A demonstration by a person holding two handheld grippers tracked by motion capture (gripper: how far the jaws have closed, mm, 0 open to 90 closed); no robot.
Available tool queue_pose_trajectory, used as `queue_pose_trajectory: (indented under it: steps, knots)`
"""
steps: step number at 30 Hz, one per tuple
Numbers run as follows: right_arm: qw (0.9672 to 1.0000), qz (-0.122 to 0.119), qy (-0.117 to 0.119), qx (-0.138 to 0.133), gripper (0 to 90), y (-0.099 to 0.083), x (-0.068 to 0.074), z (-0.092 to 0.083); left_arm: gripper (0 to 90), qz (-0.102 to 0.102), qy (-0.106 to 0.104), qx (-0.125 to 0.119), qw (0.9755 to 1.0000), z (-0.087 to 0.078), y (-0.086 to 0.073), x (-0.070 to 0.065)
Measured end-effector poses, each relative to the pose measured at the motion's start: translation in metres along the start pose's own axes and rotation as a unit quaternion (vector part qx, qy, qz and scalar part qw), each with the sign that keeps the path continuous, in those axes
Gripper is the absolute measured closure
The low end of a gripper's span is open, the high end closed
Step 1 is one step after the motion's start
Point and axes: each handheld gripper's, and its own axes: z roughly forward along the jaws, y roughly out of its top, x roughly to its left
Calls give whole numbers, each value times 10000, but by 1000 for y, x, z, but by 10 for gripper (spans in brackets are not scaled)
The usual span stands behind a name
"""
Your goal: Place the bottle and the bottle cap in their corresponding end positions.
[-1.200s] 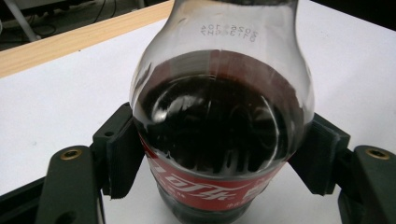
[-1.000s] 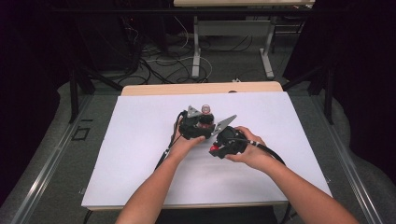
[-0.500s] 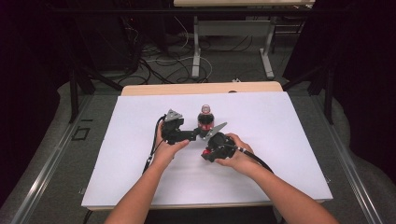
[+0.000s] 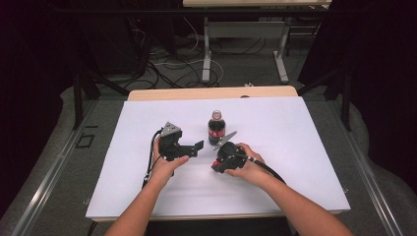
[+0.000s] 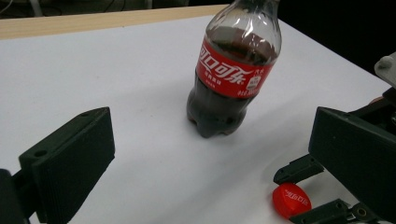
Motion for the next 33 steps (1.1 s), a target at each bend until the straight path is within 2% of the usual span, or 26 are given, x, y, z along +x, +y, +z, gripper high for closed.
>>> queue_pose_trajectory:
  steps: [1,2,6,8,10,12,16,17,20,21,22,23,25,27,31,33]
  knots:
    - [10000,-70,42,25,606,0,0,1,6,27,-9,9,10000,-2,-1,0]
    - [10000,-23,44,47,596,-1,1,2,6,32,0,-17,10000,-3,-2,-1]
    - [10000,-17,66,-2,460,-1,1,2,6,39,-56,13,10000,-8,-5,-1]
    - [9999,-33,84,-85,405,-1,2,-2,6,-3,-40,24,10000,-10,-7,0]
    - [9998,28,101,-142,368,-1,4,-6,6,49,26,68,10000,-12,-9,1]
    - [9998,38,43,-175,330,0,5,-12,7,-4,22,76,10000,-15,-11,2]
    - [9997,30,-28,-261,320,-3,8,-25,7,2,28,137,9999,-25,-15,5]
    - [9993,-103,-84,-361,311,-5,6,-28,7,-46,17,129,9999,-27,-16,5]
    - [9979,103,-254,-590,294,-12,2,-41,7,-60,69,135,9999,-34,-20,7]
    - [9964,250,-375,-721,283,-15,-1,-45,7,-71,100,129,9998,-36,-22,9]
    - [9955,368,-422,-771,280,-19,-4,-50,7,-182,106,70,9998,-38,-23,9]
    - [9949,467,-387,-805,279,-23,-7,-54,7,-127,133,112,9998,-42,-24,11]
    - [9903,652,-545,-1099,262,-33,-14,-62,7,-174,179,118,9996,-47,-26,12]
    - [9859,865,-691,-1251,210,-43,-19,-67,7,-109,257,155,9995,-53,-29,15]
    - [9777,1266,-925,-1401,179,-66,-30,-77,7,-164,397,156,9990,-61,-36,20]
    - [9712,1332,-1273,-1513,144,-77,-34,-82,6,-179,470,162,9986,-65,-40,22]
